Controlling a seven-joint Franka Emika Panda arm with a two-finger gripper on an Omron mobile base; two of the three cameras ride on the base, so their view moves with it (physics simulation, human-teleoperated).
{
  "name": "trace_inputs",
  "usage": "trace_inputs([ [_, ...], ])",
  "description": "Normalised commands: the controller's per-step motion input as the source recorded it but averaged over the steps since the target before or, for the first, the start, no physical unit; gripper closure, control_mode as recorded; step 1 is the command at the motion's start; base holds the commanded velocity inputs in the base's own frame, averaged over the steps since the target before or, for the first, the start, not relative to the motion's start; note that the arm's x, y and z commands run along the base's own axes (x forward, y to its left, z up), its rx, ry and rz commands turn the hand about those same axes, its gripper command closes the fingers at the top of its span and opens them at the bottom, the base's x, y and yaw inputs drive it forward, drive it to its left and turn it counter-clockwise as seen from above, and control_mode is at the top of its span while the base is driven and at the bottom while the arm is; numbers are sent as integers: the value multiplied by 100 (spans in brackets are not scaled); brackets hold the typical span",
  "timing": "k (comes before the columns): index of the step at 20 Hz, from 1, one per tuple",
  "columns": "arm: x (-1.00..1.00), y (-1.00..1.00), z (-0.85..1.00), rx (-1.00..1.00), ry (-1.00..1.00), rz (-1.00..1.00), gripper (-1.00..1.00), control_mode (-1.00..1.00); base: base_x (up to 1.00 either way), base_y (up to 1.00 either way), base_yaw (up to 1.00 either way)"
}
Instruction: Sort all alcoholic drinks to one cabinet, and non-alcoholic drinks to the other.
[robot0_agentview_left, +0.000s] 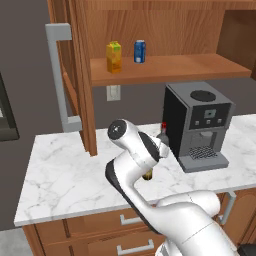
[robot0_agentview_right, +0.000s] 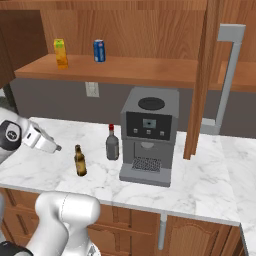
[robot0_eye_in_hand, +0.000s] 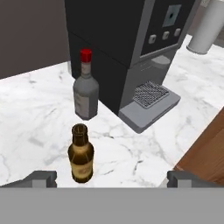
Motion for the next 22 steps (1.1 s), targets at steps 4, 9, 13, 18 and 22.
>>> trace_inputs([
  [4,13,8,-26,0,0,-8,-100,-100,0,0,0],
  [9,19,10,-20,-1,-3,-9,-100,-100,0,0,0],
  [13,17,9,-11,-1,-6,-11,-100,-100,0,0,0],
  [18,5,5,-5,-1,-10,-11,-100,-100,0,0,0],
  [22,10,1,-3,0,-9,-11,-100,-100,0,0,0],
])
